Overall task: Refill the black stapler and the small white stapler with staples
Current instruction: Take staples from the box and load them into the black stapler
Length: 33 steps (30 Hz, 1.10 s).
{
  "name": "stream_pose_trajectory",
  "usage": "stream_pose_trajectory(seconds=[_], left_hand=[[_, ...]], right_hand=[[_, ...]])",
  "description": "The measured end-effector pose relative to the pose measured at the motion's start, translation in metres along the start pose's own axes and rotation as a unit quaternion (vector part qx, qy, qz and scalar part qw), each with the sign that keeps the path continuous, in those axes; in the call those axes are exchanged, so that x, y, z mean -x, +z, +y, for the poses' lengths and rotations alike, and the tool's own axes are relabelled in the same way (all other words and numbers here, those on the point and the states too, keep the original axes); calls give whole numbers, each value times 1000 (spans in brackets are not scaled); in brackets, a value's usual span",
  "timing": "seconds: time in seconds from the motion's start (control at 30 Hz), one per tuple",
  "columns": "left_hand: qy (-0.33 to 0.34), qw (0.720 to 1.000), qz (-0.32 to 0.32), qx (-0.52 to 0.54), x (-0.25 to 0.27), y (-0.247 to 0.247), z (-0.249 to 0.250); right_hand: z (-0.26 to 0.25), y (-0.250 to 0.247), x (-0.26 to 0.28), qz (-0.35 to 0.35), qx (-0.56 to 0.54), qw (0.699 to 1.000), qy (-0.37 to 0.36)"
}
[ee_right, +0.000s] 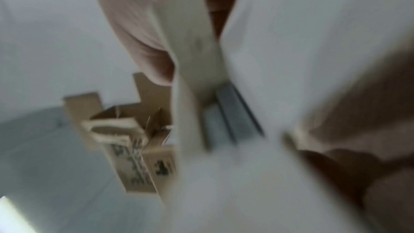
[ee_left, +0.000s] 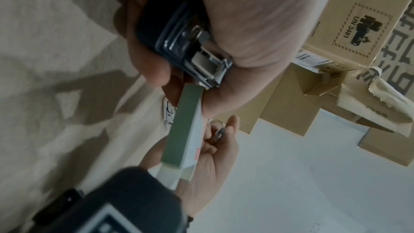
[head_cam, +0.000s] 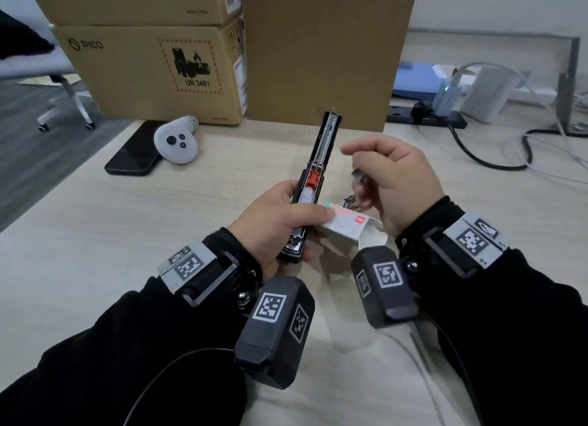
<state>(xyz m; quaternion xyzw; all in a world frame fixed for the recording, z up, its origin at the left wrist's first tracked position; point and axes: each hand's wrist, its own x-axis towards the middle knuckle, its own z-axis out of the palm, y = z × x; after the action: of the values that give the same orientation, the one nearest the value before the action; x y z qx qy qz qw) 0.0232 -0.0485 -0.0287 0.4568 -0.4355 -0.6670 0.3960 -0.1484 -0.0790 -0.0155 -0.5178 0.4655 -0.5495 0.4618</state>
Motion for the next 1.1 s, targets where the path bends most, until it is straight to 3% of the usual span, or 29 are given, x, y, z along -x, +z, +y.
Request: stream_pose_trajectory(seconds=[0.17, 0.37, 0.5, 0.63, 0.83, 1.1], left_hand=[[-1, 999, 14, 43, -2, -4, 2], [-20, 993, 46, 104, 0, -5, 5], [-29, 985, 53, 163, -3, -9, 5], [-32, 978, 62, 194, -4, -11, 5], [-34, 978, 64, 195, -2, -10, 6], [-27, 983, 51, 172, -1, -7, 7]], right_hand=[[5, -11, -8, 55, -146, 982, 108], [5, -16, -2, 12, -96, 986, 136], [5, -19, 13, -58, -37, 992, 103], [1, -20, 30, -90, -52, 991, 81], [1, -16, 39, -48, 71, 994, -60], [0, -6, 39, -58, 105, 986, -114]])
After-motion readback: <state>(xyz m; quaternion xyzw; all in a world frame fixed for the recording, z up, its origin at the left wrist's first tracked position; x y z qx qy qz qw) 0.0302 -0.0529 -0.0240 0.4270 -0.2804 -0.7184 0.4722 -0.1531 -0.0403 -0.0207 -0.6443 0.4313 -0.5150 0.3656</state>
